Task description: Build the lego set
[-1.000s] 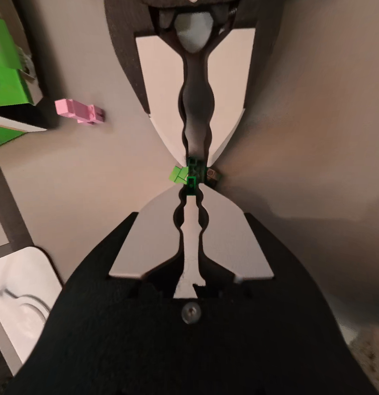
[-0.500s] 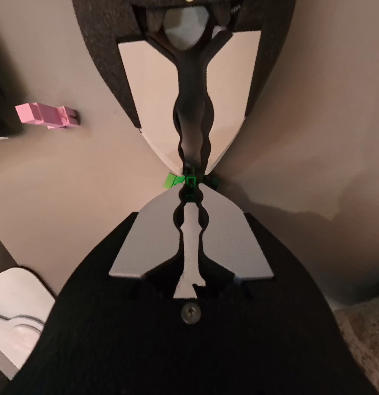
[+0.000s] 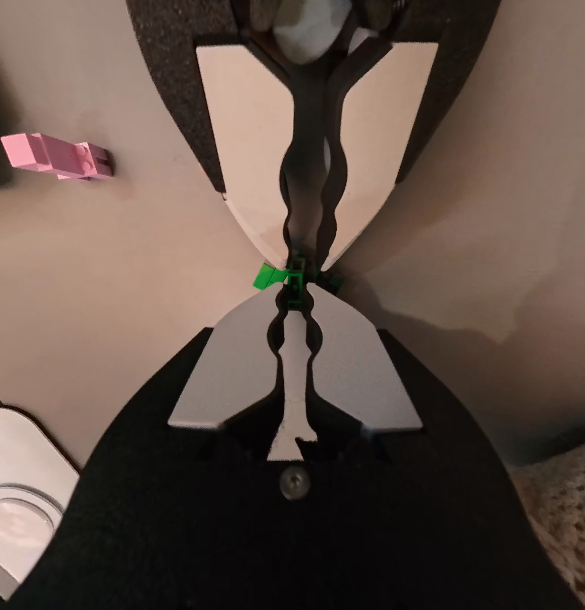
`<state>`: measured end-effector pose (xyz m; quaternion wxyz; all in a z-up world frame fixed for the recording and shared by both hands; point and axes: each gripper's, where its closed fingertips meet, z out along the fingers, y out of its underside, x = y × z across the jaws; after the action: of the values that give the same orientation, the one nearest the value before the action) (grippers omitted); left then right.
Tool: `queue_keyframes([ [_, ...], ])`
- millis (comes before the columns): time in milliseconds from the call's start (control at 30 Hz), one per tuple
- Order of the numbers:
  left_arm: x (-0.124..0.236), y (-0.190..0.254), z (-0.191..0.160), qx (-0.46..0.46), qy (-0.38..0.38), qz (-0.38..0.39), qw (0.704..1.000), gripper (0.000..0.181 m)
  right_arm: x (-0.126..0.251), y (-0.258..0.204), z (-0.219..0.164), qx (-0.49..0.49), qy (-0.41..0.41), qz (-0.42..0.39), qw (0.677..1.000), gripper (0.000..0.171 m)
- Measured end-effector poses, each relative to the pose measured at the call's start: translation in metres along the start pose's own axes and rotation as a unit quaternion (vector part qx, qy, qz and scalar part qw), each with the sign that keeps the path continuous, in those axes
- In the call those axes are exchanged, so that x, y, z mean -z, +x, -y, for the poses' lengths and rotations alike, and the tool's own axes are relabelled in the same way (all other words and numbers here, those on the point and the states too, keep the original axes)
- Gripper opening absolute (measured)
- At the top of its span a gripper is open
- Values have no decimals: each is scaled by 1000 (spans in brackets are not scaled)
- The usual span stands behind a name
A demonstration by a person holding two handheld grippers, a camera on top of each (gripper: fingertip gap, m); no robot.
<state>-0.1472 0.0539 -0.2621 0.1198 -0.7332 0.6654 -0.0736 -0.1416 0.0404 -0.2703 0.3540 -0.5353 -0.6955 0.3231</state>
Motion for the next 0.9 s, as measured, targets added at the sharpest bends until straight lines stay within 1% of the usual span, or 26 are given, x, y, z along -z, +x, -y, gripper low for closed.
queue_keyframes([
  [167,-1,0,0,-2,-10,13,1000,9,0,0,0,-3,1,1,1000,16],
  [300,-1,0,0,4,-5,6,1000,8,1,1,1,1,4,-3,1000,16],
  [433,-1,0,1,6,-2,6,1000,8,2,4,2,-2,9,-11,1000,19],
  [533,-1,1,2,6,-2,1,1000,8,6,1,11,9,41,-8,999,15],
  [700,-1,1,2,10,5,-7,1000,8,8,-2,16,37,60,-6,998,12],
  [833,-1,2,2,11,6,-8,1000,8,5,-2,14,48,47,-14,998,12],
  [900,-1,2,3,10,7,-8,1000,8,5,0,14,47,46,-20,998,10],
])
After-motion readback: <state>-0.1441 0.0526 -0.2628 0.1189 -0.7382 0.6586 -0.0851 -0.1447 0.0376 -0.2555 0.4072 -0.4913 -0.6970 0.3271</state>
